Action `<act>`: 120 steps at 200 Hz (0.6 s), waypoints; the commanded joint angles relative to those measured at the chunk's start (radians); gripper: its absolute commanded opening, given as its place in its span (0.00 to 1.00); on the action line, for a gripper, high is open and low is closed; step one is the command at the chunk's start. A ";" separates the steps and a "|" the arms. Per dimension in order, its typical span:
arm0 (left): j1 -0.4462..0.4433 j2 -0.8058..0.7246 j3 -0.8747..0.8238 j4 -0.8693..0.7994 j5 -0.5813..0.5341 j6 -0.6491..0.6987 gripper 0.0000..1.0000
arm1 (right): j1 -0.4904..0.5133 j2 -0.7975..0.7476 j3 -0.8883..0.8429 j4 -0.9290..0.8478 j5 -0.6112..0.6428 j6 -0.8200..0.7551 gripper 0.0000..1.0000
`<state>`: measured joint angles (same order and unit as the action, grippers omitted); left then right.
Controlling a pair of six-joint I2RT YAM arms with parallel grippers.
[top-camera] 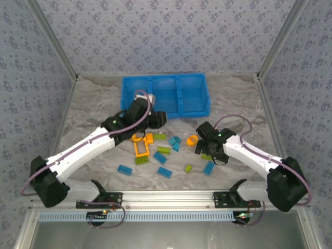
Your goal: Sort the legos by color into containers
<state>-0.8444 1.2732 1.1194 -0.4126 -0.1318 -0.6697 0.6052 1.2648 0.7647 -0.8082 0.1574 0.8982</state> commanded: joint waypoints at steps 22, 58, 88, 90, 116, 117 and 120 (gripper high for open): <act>-0.089 -0.167 -0.149 0.109 0.078 0.012 0.59 | -0.033 0.029 -0.025 0.102 -0.103 -0.078 1.00; -0.136 -0.212 -0.193 0.090 0.069 -0.016 0.58 | -0.047 0.093 -0.023 0.095 -0.081 -0.085 0.94; -0.140 -0.228 -0.198 0.092 0.051 -0.024 0.59 | -0.048 0.116 -0.031 0.118 -0.084 -0.088 0.85; -0.140 -0.228 -0.198 0.094 0.051 -0.021 0.59 | -0.048 0.117 -0.031 0.119 -0.085 -0.088 0.85; -0.140 -0.230 -0.194 0.130 0.045 -0.015 0.58 | -0.049 0.127 -0.034 0.126 -0.074 -0.088 0.74; -0.140 -0.230 -0.194 0.132 0.046 -0.015 0.58 | -0.049 0.127 -0.033 0.126 -0.073 -0.089 0.74; -0.140 -0.230 -0.194 0.136 0.046 -0.013 0.58 | -0.048 0.129 -0.034 0.126 -0.072 -0.089 0.74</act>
<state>-0.9783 1.0672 0.9264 -0.3344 -0.0750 -0.6819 0.5621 1.3758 0.7410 -0.6815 0.0780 0.8150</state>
